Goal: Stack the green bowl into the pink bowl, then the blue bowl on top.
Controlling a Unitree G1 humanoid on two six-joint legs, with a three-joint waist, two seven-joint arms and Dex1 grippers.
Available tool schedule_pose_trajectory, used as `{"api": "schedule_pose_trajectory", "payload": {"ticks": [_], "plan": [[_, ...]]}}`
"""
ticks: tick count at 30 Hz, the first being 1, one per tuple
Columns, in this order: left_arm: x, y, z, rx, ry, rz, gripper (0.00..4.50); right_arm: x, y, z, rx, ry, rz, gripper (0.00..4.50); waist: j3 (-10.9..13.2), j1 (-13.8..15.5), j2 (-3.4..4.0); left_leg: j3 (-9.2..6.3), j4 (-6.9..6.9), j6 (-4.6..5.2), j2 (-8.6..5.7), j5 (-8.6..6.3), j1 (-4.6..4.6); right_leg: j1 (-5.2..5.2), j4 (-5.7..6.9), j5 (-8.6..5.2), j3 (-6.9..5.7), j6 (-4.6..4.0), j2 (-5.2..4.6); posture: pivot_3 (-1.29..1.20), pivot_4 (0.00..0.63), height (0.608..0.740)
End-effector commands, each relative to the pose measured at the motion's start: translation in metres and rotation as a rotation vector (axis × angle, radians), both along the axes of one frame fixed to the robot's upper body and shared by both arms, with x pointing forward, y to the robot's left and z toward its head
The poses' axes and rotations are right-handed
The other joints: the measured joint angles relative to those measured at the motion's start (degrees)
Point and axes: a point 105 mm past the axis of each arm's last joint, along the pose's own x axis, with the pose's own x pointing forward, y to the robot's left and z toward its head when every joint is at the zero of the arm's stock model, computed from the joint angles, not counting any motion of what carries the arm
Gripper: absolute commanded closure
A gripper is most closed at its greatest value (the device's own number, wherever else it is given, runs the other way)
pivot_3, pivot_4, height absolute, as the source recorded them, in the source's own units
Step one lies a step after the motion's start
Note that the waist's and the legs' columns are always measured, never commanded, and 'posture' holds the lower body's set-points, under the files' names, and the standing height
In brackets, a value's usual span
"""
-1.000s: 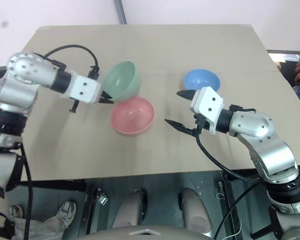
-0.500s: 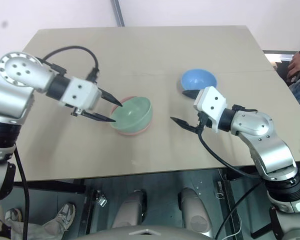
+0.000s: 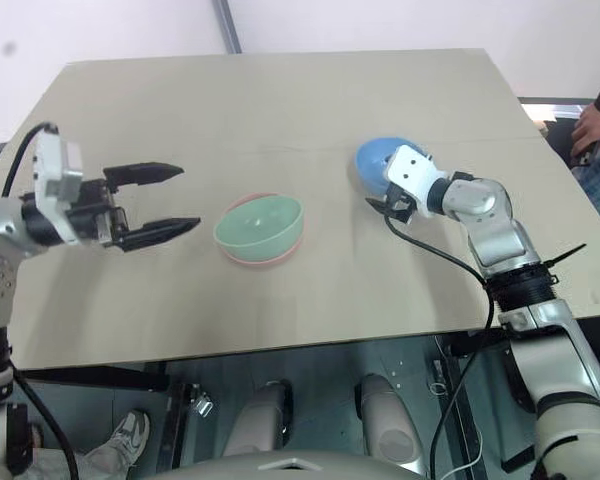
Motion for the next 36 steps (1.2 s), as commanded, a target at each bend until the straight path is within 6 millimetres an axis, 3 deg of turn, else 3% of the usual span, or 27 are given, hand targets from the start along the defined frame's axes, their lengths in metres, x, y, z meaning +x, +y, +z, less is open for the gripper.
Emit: {"api": "schedule_pose_trajectory", "payload": {"ticks": [1,4,7,11,15,19,24,26,30,36], "plan": [[-0.019,-0.004,0.009,-0.033,-0.021,-0.042,0.00,0.009,0.001,-0.002,-0.047,0.026,0.025,0.63,0.01,0.03,-0.01,-0.01,-0.02,0.00,0.00,0.00,0.01,0.00,-0.01,0.00,0.00,0.00,0.00,0.00,0.150,0.727],[-0.025,-0.005,0.000,-0.026,-0.007,-0.041,0.00,0.016,-0.001,-0.009,-0.073,0.052,0.017,1.44,0.01,-0.08,0.00,0.00,-0.04,0.00,0.00,0.00,0.06,0.01,0.01,0.00,0.01,-0.01,0.00,0.00,0.150,0.727],[-0.025,-0.007,-0.002,-0.027,-0.019,-0.021,0.00,0.019,-0.002,-0.009,-0.098,0.041,0.018,2.53,0.01,-0.06,0.00,0.00,-0.05,0.00,-0.01,0.00,0.06,0.01,0.01,0.00,0.01,-0.01,0.00,0.00,0.150,0.727],[-0.021,-0.003,-0.013,-0.034,-0.030,0.023,0.00,0.015,0.005,0.007,-0.096,-0.050,0.086,4.44,0.02,-0.31,0.01,0.01,-0.05,0.00,-0.01,0.00,0.06,0.01,0.01,0.00,0.02,-0.01,0.00,0.00,0.150,0.727],[-0.017,0.003,-0.020,-0.086,-0.035,0.054,0.00,-0.010,0.024,0.038,-0.020,-0.097,0.248,4.48,0.09,-0.38,0.12,0.01,-0.07,0.00,-0.01,0.00,0.06,0.00,0.02,0.01,0.04,-0.01,0.01,0.00,0.150,0.727],[-0.018,0.007,-0.024,-0.105,-0.001,0.008,0.00,-0.057,0.058,0.068,0.069,-0.089,0.462,4.48,0.09,-0.24,0.13,-0.02,-0.11,0.00,0.01,0.00,0.05,-0.01,0.02,0.00,0.01,-0.01,0.02,0.00,0.150,0.727],[-0.018,0.016,-0.034,-0.081,0.079,-0.046,0.00,-0.095,0.096,0.086,0.106,-0.061,0.610,4.48,0.08,-0.23,0.11,-0.04,-0.12,0.00,0.01,0.00,0.08,0.00,0.03,-0.01,-0.02,0.00,0.02,0.00,0.150,0.727],[-0.017,0.019,-0.038,-0.066,0.103,-0.059,0.00,-0.104,0.114,0.087,0.124,-0.036,0.654,4.48,0.08,-0.26,0.12,-0.03,-0.11,0.00,0.01,0.00,0.09,0.00,0.04,-0.02,-0.02,0.01,0.02,0.00,0.150,0.727],[-0.017,0.020,-0.039,-0.058,0.119,-0.074,0.00,-0.112,0.137,0.072,0.082,0.020,0.701,4.48,0.08,-0.28,0.11,-0.03,-0.12,0.00,0.02,0.00,0.06,-0.05,0.04,-0.02,-0.02,0.00,0.04,0.00,0.150,0.727],[-0.018,0.023,-0.037,-0.048,0.121,-0.067,0.00,-0.110,0.148,0.047,0.022,0.090,0.713,4.48,0.08,-0.03,0.11,-0.03,-0.13,-0.01,0.02,0.00,-0.02,-0.09,0.00,-0.02,-0.03,0.00,0.02,0.00,0.150,0.727]]}}
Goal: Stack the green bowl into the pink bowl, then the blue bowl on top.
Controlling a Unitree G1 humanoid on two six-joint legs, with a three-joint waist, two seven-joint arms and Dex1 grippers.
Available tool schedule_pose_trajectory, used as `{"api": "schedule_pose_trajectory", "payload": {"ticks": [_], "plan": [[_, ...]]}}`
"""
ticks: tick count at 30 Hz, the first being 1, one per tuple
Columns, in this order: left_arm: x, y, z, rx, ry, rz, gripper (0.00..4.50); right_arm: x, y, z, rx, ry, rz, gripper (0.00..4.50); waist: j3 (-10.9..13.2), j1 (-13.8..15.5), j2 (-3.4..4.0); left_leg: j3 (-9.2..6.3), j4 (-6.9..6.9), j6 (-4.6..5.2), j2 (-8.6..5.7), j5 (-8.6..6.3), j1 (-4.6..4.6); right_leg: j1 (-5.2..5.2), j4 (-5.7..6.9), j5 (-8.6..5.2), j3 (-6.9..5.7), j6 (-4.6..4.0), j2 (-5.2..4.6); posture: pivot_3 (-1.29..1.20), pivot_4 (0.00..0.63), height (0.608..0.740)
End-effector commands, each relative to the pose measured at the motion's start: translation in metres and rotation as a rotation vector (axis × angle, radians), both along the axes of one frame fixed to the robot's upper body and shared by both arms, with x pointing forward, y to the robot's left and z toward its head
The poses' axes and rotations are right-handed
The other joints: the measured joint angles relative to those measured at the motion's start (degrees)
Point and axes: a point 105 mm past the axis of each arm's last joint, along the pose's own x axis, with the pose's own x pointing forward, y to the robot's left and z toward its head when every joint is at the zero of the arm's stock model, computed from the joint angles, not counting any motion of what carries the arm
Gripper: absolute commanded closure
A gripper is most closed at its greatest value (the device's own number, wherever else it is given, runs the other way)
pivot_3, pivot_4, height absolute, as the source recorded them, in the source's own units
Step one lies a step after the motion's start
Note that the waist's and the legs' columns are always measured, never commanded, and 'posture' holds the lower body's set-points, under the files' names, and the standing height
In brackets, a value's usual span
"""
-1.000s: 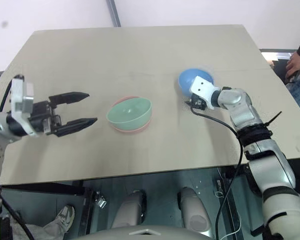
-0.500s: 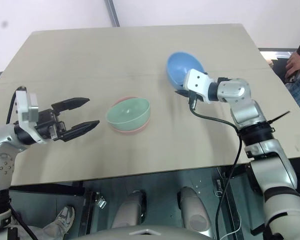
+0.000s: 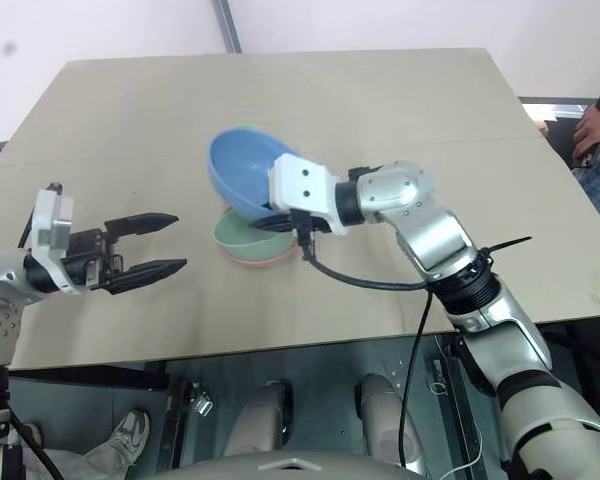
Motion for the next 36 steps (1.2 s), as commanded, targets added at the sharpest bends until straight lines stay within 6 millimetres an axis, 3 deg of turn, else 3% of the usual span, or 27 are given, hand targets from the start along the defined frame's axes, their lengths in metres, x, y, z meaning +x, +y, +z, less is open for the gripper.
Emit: {"api": "schedule_pose_trajectory", "payload": {"ticks": [1,2,3,6,7,12,17,19,23,28,31,32,33,36], "plan": [[-0.003,0.001,0.010,0.025,-0.037,0.000,0.00,0.000,0.003,-0.002,-0.034,-0.020,0.017,4.48,0.00,0.01,0.00,0.00,0.00,0.00,0.00,0.00,0.00,0.00,0.00,0.00,0.00,0.00,0.00,0.00,0.150,0.727],[-0.003,0.002,0.010,0.024,-0.036,0.003,0.00,0.001,0.002,-0.005,-0.045,-0.018,0.018,3.56,0.00,-0.01,0.00,0.00,-0.01,0.00,0.00,0.00,0.01,0.00,0.00,0.00,0.00,0.00,0.00,0.00,0.150,0.727],[-0.003,0.002,0.010,0.022,-0.033,0.009,0.00,0.001,0.002,-0.006,-0.048,-0.021,0.015,3.33,0.00,-0.05,0.00,0.00,-0.02,0.00,0.00,0.00,0.01,0.00,0.00,0.00,0.00,0.00,0.00,0.00,0.150,0.727],[-0.007,0.002,0.009,0.013,-0.016,0.021,0.00,-0.002,0.002,-0.001,-0.024,-0.060,0.022,1.84,0.00,-0.12,0.00,0.01,-0.05,0.00,0.01,0.00,0.01,-0.03,0.00,0.00,0.00,0.00,0.01,0.00,0.150,0.727],[-0.008,0.001,0.009,0.011,-0.014,0.019,0.00,-0.005,0.001,0.003,0.001,-0.062,0.033,1.55,0.00,-0.12,0.00,0.01,-0.07,0.00,0.01,0.00,0.02,-0.03,0.00,-0.01,0.00,0.00,0.01,0.00,0.150,0.727],[-0.005,0.000,0.010,0.028,-0.074,0.079,0.00,-0.014,-0.008,0.029,0.116,-0.064,0.037,1.55,0.00,0.04,-0.01,0.00,-0.15,0.00,0.02,0.00,0.01,-0.04,-0.04,-0.02,0.00,-0.02,0.00,0.00,0.150,0.727],[-0.004,0.000,0.014,-0.061,-0.117,0.142,0.00,-0.013,-0.048,0.042,0.207,-0.034,-0.120,1.55,-0.02,0.77,-0.03,0.01,-0.15,0.00,0.01,0.00,0.00,-0.02,-0.12,-0.02,0.00,-0.02,-0.02,0.00,0.150,0.727],[-0.003,0.006,0.013,-0.047,-0.142,0.213,0.00,-0.012,-0.074,0.033,0.197,0.010,-0.220,1.55,-0.03,1.40,-0.05,0.01,-0.17,0.00,0.01,0.00,-0.01,-0.02,-0.17,-0.02,-0.01,-0.02,-0.02,0.00,0.150,0.727],[-0.017,0.006,0.003,-0.025,-0.105,0.253,0.00,-0.017,-0.145,-0.003,0.082,0.099,-0.479,1.55,-0.04,1.92,-0.05,0.02,-0.41,0.00,0.01,-0.01,-0.02,0.09,-0.66,-0.01,-0.02,-0.03,-0.08,0.00,0.150,0.727],[-0.031,0.011,0.003,-0.024,-0.066,0.265,0.00,-0.025,-0.186,-0.012,0.086,0.162,-0.644,1.55,-0.04,1.31,-0.05,0.12,-0.46,0.01,0.06,-0.01,0.06,0.09,-0.76,-0.12,0.04,0.16,-0.04,0.00,0.150,0.727],[-0.037,0.015,0.002,-0.015,-0.039,0.260,0.00,-0.029,-0.194,-0.010,0.123,0.201,-0.669,0.86,-0.04,1.18,-0.06,0.12,-0.45,0.01,0.07,-0.01,0.08,0.11,-0.75,-0.14,0.04,0.20,-0.03,0.00,0.150,0.727],[-0.038,0.015,0.002,-0.014,-0.033,0.258,0.00,-0.029,-0.196,-0.009,0.122,0.184,-0.677,0.33,-0.04,1.20,-0.06,0.13,-0.42,0.01,0.06,-0.01,0.08,0.12,-0.76,-0.15,0.06,0.21,-0.03,0.00,0.150,0.727],[-0.039,0.015,0.003,-0.013,-0.031,0.257,0.00,-0.027,-0.198,-0.007,0.124,0.155,-0.694,0.14,-0.04,1.23,-0.06,0.14,-0.40,0.01,0.06,-0.01,0.09,0.14,-0.76,-0.19,0.06,0.16,-0.04,0.00,0.150,0.727],[-0.041,0.015,0.003,-0.007,-0.022,0.256,0.00,-0.029,-0.198,-0.007,0.131,0.162,-0.695,0.14,-0.04,1.25,-0.06,0.14,-0.38,0.01,0.06,-0.01,0.07,0.14,-0.77,-0.20,0.06,0.13,-0.04,0.00,0.150,0.727]]}}
